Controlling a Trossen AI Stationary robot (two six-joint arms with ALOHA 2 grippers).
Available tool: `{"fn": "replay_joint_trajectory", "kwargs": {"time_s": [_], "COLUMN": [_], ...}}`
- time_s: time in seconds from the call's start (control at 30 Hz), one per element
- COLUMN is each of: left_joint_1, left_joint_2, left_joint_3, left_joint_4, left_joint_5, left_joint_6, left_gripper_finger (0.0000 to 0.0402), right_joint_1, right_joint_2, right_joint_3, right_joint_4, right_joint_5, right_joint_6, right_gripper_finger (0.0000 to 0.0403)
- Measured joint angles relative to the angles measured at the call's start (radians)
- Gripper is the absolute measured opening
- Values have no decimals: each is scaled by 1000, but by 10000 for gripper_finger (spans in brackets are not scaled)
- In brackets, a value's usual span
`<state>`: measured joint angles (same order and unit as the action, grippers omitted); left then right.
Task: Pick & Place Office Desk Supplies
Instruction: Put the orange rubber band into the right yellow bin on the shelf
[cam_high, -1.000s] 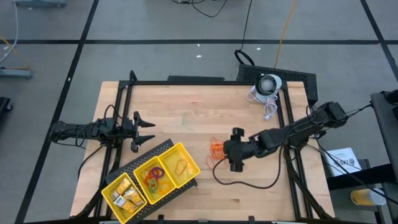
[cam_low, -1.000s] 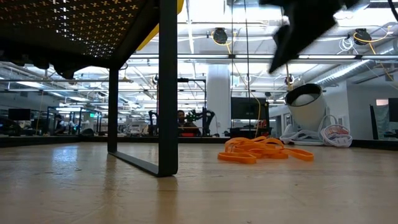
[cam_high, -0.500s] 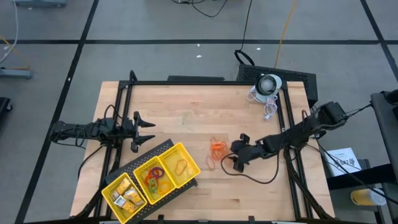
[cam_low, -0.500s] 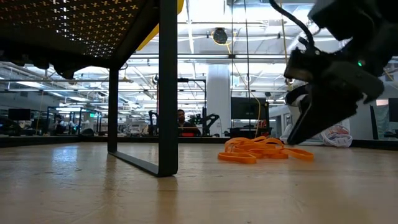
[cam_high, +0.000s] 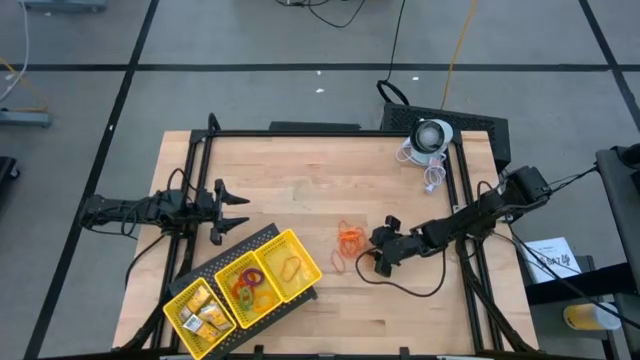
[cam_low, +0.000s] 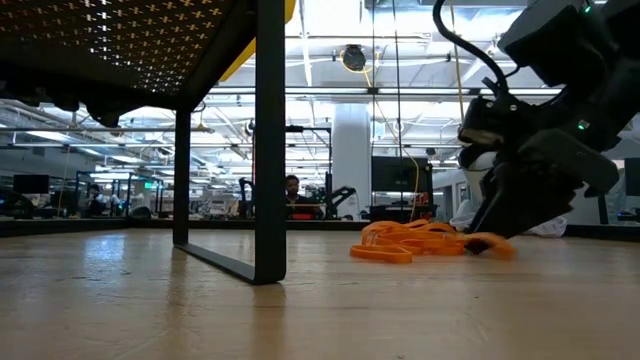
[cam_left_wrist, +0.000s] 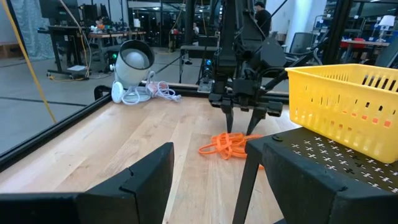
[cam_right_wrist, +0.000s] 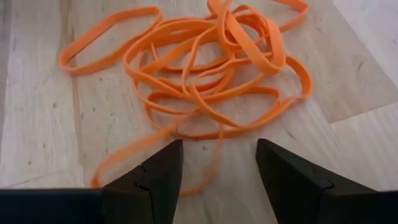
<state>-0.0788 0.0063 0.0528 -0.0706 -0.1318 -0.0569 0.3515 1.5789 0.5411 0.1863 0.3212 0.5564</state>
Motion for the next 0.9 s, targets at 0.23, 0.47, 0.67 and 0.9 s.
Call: {"fn": "replay_joint_trajectory", "kwargs": {"time_s": [0.23,0.47,0.67,0.9], "left_joint_1": [0,0,0,0], "left_joint_2": [0,0,0,0], "left_joint_3": [0,0,0,0], "left_joint_4": [0,0,0,0], "left_joint_5": [0,0,0,0], "left_joint_6": [0,0,0,0], "left_gripper_finger": [255,255,255,255], "right_joint_1": [2,1,0,-2], "right_joint_2": [3,4,-12,-117], "right_joint_3": [0,-1,-1,-8], "right_joint_4": [-3,-3,-7,-36], "right_joint_5": [4,-32,-60,-108], "right_joint_6": [7,-14,-24,-60], "right_gripper_finger": [138,43,7,2]}}
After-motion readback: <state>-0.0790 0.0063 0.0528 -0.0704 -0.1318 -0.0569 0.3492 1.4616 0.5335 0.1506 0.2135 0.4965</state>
